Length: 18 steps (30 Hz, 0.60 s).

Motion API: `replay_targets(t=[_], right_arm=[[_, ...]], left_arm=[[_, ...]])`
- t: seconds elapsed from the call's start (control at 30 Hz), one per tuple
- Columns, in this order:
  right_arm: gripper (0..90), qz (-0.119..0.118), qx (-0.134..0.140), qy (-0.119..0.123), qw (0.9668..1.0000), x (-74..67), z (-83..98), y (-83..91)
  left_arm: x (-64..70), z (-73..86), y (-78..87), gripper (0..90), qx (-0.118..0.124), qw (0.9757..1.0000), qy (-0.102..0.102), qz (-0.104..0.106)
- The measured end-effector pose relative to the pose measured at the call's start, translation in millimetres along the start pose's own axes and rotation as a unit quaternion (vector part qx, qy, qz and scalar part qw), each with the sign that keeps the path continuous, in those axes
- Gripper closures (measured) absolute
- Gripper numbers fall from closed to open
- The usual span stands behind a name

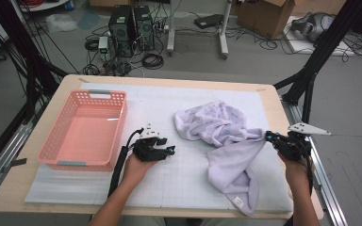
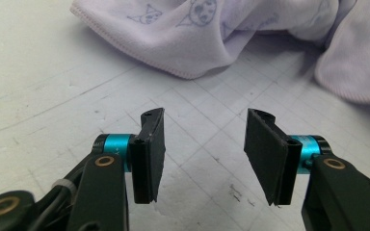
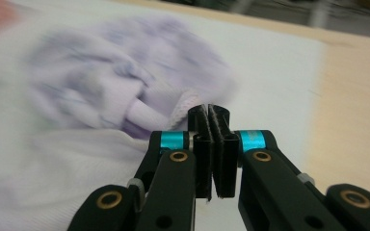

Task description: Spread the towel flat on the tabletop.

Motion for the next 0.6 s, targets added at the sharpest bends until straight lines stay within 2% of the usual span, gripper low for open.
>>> replay_targets(t=[0.07,0.13,0.17,0.23,0.3,0.4,0.43,0.5,0.53,0.6], right_arm=[[88.2,0.050,-0.026,-0.001,0.9984,12.3,7.5,-5.2],[85.9,0.069,-0.052,-0.005,0.9962,18.3,14.6,-11.7],[80.3,0.071,-0.054,-0.004,0.9960,17.4,16.0,-13.5],[67.3,0.059,-0.034,-0.006,0.9976,9.4,13.5,-14.4],[60.7,0.046,-0.017,0.007,0.9988,-4.6,5.2,-14.9],[54.4,-0.008,-0.008,0.033,0.9994,-34.1,-9.5,-22.8],[52.9,-0.040,-0.018,0.046,0.9980,-48.8,-13.7,-30.6],[48.7,-0.069,-0.037,0.073,0.9943,-69.3,-17.0,-45.3],[46.8,-0.078,-0.052,0.091,0.9915,-79.9,-17.1,-55.6],[44.3,-0.064,-0.089,0.123,0.9863,-96.6,-14.1,-78.3]], left_arm=[[-0.8,-0.2,1.0,49.2,0.002,1.0000,0.001,-0.001],[-1.3,-0.3,2.4,49.1,0.003,1.0000,0.001,-0.005],[-1.4,-0.4,2.8,48.8,0.003,1.0000,0.000,-0.005],[-1.6,-0.2,2.9,47.5,0.002,1.0000,-0.001,-0.008],[-1.4,-0.1,2.7,44.4,0.001,0.9999,0.000,-0.011],[-0.5,-0.7,2.7,43.6,0.007,0.9999,-0.002,-0.013],[-0.4,-0.8,3.0,43.4,0.006,0.9999,-0.003,-0.013],[0.2,-1.0,3.4,43.1,0.005,0.9999,-0.005,-0.014],[0.4,-1.0,3.9,42.8,0.003,0.9999,-0.006,-0.014],[0.1,-1.1,5.5,42.6,0.002,0.9998,-0.010,-0.016]])
Point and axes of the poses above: each handheld gripper's, and its own axes: y roughly backward along the jaws, z roughly out of its underside, x roughly to its right, the point moved 1 cm from there along -y, roughly forward along the jaws, and after that the axes turned 7 degrees about -y, right-handed, at the moved point
